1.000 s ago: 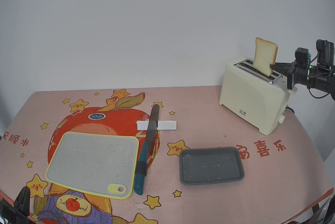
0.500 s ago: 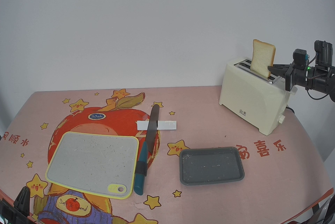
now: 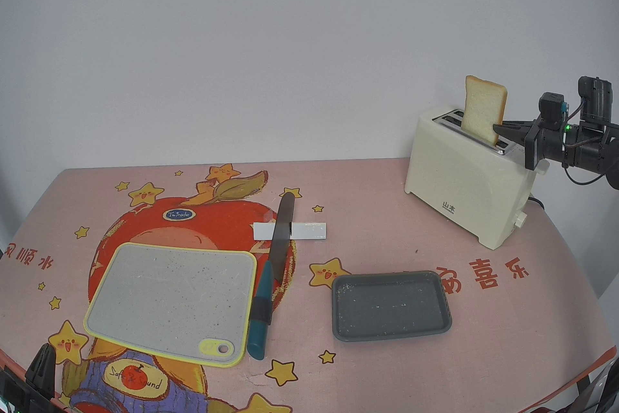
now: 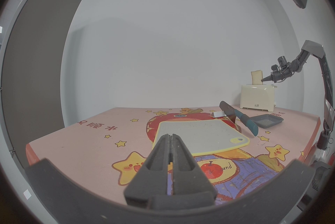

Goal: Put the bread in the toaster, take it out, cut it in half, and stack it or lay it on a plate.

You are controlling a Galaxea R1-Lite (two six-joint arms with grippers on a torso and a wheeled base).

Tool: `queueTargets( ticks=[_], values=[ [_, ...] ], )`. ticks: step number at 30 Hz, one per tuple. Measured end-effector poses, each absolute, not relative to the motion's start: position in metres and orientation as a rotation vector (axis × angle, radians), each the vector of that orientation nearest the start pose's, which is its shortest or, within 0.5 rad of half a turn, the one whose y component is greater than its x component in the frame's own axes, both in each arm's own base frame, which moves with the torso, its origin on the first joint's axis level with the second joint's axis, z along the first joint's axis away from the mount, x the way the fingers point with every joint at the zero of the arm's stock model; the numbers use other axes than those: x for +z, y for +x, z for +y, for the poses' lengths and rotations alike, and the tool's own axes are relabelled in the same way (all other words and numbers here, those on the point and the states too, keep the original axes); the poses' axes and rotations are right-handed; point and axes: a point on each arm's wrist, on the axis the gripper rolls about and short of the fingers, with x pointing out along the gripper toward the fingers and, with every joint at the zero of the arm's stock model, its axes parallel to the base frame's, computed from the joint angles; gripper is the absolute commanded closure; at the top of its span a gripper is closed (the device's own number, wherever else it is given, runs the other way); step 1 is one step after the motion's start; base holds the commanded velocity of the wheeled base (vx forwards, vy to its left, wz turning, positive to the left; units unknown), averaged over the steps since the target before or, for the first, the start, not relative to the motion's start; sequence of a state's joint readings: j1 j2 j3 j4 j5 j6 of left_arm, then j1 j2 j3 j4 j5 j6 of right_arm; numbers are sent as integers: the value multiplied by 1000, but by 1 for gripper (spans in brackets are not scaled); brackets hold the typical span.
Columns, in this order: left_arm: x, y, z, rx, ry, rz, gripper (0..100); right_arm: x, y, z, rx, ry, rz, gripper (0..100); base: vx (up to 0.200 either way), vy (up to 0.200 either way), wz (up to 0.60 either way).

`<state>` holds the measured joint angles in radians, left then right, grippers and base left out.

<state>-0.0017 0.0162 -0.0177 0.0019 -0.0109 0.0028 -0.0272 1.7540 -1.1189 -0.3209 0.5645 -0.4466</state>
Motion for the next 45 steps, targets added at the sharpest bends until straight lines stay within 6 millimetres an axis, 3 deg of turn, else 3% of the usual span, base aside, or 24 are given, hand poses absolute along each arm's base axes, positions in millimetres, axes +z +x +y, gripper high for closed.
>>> queueTargets(
  ticks=[14, 43, 44, 45],
  values=[
    [81, -23, 0, -13, 3, 0, 100, 218, 343, 3, 588, -337, 183, 100, 0, 0, 0],
    [81, -23, 0, -11, 2, 0, 100, 211, 341, 4, 595, -327, 211, 100, 0, 0, 0],
    [81, -23, 0, -11, 2, 0, 100, 211, 341, 4, 595, -327, 211, 0, 0, 0, 0],
    [81, -23, 0, -12, 2, 0, 100, 211, 341, 4, 596, -328, 211, 0, 0, 0, 0]
  ],
)
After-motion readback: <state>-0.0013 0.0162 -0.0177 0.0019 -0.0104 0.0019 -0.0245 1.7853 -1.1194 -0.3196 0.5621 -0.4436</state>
